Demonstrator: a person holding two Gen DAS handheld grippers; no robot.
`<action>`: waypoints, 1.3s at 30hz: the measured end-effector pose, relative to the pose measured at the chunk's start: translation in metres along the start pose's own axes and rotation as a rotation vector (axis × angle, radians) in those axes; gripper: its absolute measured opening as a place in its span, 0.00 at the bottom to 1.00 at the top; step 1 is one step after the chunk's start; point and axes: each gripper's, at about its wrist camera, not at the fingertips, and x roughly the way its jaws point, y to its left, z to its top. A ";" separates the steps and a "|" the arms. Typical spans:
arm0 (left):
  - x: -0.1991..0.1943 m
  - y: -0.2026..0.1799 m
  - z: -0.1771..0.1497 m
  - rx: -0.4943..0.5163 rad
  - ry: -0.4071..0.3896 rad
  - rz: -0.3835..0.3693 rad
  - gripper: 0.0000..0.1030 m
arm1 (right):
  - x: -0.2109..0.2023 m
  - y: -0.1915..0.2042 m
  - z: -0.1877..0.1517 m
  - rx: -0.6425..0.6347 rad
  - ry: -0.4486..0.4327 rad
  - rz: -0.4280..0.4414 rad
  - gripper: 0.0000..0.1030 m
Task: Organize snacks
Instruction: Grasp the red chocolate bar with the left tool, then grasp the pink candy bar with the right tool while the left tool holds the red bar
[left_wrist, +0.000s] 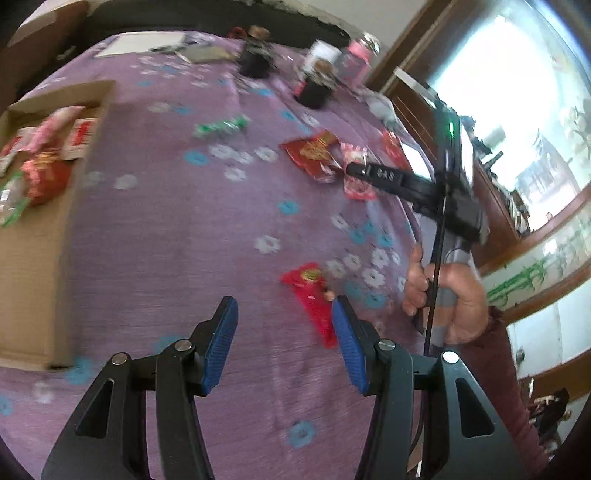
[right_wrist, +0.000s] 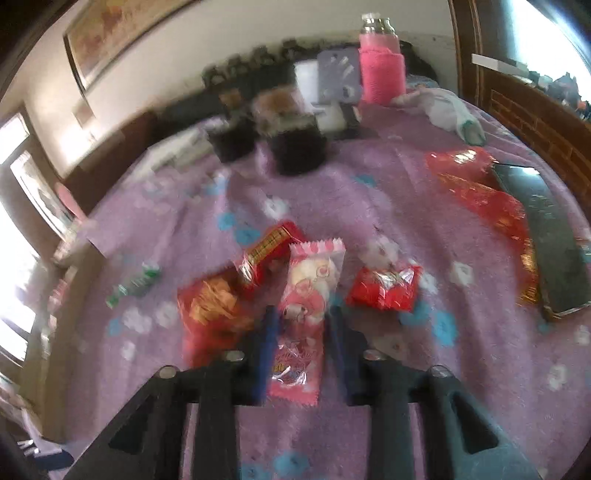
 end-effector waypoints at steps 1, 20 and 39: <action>0.005 -0.007 -0.001 0.014 0.006 0.005 0.50 | -0.004 0.000 -0.002 0.004 0.008 -0.044 0.26; 0.057 -0.055 0.000 0.242 -0.039 0.226 0.17 | -0.026 -0.036 -0.019 0.117 0.031 0.067 0.30; -0.017 0.001 -0.015 0.024 -0.183 0.071 0.18 | -0.021 -0.014 -0.023 0.034 -0.035 0.028 0.23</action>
